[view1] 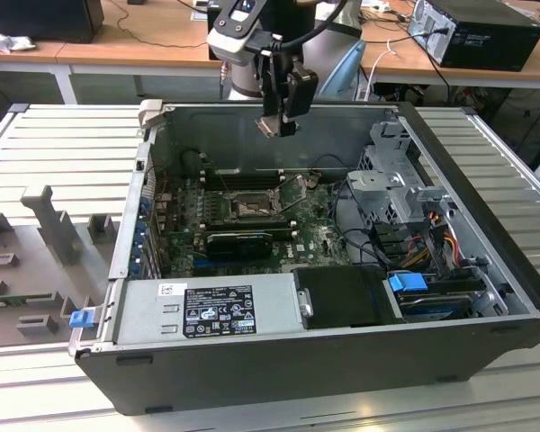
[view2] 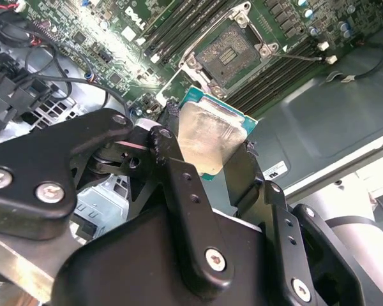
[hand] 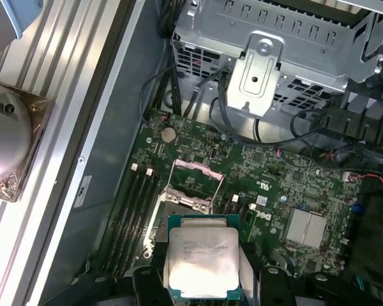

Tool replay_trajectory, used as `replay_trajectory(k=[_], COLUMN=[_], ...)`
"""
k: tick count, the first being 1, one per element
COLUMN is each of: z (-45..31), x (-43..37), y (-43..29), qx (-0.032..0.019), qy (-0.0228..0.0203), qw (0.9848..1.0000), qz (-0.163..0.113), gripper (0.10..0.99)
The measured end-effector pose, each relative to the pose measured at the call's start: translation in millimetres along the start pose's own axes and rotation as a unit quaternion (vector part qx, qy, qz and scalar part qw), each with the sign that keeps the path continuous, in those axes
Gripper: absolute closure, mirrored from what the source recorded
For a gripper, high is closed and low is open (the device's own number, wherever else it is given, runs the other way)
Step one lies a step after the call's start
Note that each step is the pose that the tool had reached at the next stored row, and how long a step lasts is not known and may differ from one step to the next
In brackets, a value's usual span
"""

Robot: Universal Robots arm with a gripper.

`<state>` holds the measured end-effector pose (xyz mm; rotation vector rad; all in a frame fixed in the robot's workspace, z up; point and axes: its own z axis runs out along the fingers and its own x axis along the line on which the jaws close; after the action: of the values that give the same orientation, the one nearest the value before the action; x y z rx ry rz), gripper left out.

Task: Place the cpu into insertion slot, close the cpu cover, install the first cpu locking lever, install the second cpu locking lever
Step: 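Place the cpu into insertion slot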

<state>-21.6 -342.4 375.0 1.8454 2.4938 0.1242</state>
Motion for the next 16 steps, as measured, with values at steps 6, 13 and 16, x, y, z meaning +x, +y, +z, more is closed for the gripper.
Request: replay_trajectory(k=[6,13,16], z=[0.0,0.2,0.5], x=[0.0,0.0,0.0], y=[0.0,0.0,0.0], qx=[-0.0004,-0.0010,-0.0015], qy=[-0.0017,-0.0047,-0.0073], qw=[0.9998,0.9985,0.9964], qz=[0.020,0.054,0.084], gripper=[0.561,0.561,0.561])
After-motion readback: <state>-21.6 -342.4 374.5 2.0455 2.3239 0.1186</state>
